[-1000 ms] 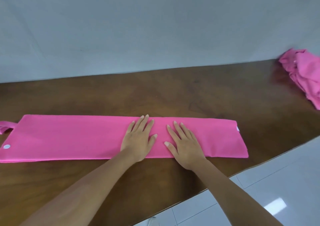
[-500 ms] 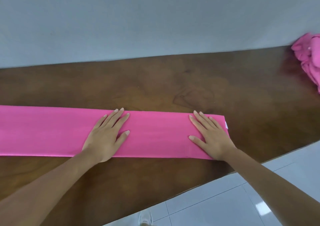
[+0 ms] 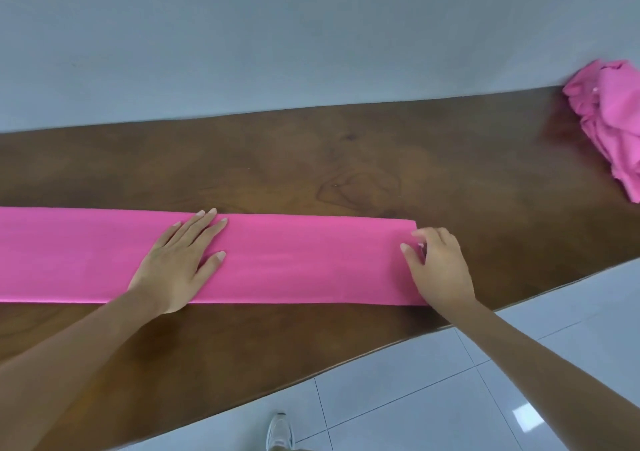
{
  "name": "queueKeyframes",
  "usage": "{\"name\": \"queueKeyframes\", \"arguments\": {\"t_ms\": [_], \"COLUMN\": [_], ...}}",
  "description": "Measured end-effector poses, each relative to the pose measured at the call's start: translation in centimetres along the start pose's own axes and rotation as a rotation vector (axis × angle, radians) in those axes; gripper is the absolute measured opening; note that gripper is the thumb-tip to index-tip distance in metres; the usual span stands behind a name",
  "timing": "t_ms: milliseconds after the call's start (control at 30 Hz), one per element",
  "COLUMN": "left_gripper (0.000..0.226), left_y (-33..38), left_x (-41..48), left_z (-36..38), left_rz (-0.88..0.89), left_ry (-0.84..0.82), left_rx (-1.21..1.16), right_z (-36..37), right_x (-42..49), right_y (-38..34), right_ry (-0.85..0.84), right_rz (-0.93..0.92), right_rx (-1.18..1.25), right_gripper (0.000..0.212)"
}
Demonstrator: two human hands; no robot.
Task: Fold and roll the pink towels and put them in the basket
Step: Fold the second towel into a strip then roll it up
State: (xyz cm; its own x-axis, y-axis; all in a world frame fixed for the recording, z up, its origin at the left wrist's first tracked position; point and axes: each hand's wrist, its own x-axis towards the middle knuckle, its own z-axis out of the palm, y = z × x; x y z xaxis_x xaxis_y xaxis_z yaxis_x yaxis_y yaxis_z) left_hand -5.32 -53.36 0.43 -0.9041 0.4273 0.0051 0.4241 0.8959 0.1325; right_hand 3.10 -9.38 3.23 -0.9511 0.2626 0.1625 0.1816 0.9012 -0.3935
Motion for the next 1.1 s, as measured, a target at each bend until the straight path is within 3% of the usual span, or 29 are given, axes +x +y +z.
{"name": "queueKeyframes", "arguments": {"t_ms": [100, 300, 467, 567, 867, 1100], "left_gripper": [0.07, 0.073, 0.069, 0.079, 0.083, 0.079], "left_y": [0.1, 0.4, 5.5, 9.1, 9.9, 10.3], "left_x": [0.0, 0.0, 1.8, 1.7, -0.7, -4.2], "left_z": [-0.1, -0.3, -0.9, -0.2, 1.6, 2.0], "left_rz": [-0.004, -0.013, -0.261, -0.358, -0.362, -0.493], "left_ry": [-0.001, -0.032, -0.118, -0.127, 0.02, 0.091], "left_rx": [0.005, 0.027, -0.002, -0.039, 0.03, -0.012], "right_z": [-1.0, -1.8, -2.2, -2.7, -3.0, -3.0], "right_x": [-1.5, -2.6, -3.1, -3.0, -1.9, -1.3], "right_y": [0.3, 0.0, -0.7, -0.8, 1.3, 2.3], "right_ry": [-0.087, -0.291, -0.3, -0.316, -0.254, -0.323], "right_rz": [0.144, 0.301, 0.273, 0.256, 0.148, 0.184], "right_rx": [0.076, -0.004, -0.048, -0.064, 0.021, 0.114], "right_gripper": [0.02, 0.032, 0.038, 0.04, 0.031, 0.029]}}
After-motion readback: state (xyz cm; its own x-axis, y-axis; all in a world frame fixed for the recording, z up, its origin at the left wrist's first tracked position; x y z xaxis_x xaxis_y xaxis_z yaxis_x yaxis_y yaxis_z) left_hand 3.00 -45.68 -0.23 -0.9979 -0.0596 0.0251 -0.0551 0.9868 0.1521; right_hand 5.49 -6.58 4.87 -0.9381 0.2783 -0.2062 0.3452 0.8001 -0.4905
